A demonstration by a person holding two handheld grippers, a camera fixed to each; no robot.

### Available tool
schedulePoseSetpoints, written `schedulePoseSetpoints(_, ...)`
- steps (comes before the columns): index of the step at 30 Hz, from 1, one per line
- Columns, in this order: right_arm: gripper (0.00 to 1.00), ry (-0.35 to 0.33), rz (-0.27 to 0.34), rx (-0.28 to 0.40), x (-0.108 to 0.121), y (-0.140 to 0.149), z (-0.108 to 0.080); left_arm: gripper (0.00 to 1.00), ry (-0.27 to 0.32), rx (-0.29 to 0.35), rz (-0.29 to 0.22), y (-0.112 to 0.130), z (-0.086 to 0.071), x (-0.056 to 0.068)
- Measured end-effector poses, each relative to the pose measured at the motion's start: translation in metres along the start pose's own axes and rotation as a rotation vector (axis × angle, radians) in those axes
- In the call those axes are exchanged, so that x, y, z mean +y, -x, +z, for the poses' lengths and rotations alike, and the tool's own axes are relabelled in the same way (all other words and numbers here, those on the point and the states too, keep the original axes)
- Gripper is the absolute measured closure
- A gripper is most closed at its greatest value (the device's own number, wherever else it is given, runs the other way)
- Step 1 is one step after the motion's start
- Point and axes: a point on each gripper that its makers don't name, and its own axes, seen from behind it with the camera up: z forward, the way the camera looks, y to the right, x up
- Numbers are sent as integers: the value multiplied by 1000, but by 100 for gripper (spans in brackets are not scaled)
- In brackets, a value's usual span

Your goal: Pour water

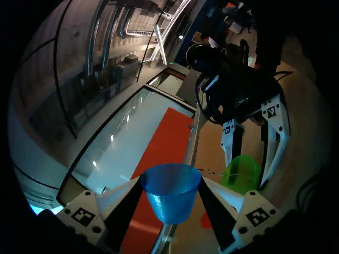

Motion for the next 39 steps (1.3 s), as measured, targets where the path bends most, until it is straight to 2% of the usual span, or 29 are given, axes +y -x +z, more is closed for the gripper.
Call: schedulePoseSetpoints(39,11,7,-13,8,3,-7,-2,13,-6,5,47,-6,3,-1)
